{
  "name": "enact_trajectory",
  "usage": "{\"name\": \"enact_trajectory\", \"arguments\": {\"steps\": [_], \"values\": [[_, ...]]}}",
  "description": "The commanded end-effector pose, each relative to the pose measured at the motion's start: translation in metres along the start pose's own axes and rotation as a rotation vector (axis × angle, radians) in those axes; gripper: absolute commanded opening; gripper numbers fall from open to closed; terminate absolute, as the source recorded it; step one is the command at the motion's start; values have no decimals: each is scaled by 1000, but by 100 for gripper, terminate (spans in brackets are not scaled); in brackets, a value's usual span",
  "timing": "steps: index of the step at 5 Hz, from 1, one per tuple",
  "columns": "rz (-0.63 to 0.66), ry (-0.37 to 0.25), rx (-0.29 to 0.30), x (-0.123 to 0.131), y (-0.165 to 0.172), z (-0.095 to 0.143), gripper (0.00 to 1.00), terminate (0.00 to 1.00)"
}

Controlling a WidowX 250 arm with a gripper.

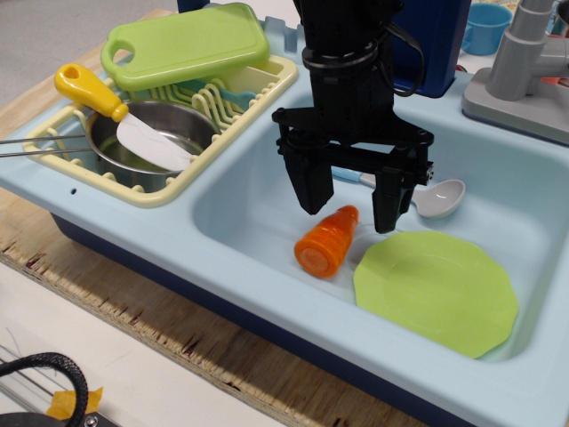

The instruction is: Put carrot on plate

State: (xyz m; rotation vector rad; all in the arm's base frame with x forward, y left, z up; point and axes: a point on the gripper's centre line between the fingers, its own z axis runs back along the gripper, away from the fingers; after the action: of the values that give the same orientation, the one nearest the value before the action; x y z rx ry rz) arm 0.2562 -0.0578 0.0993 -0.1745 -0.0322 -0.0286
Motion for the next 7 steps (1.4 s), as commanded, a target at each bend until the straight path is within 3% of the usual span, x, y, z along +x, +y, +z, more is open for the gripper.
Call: {"name": "enact_trajectory", "arguments": {"steps": [1, 2, 4, 5, 7], "values": [[0, 0, 0, 0, 0, 0, 100, 0], [23, 69, -14, 4, 6, -17, 100, 0], [61, 119, -77, 1, 12, -44, 100, 0], [87, 98, -108, -3, 15, -46, 0, 0], [101, 80, -105, -5, 20, -32, 0, 0]]}}
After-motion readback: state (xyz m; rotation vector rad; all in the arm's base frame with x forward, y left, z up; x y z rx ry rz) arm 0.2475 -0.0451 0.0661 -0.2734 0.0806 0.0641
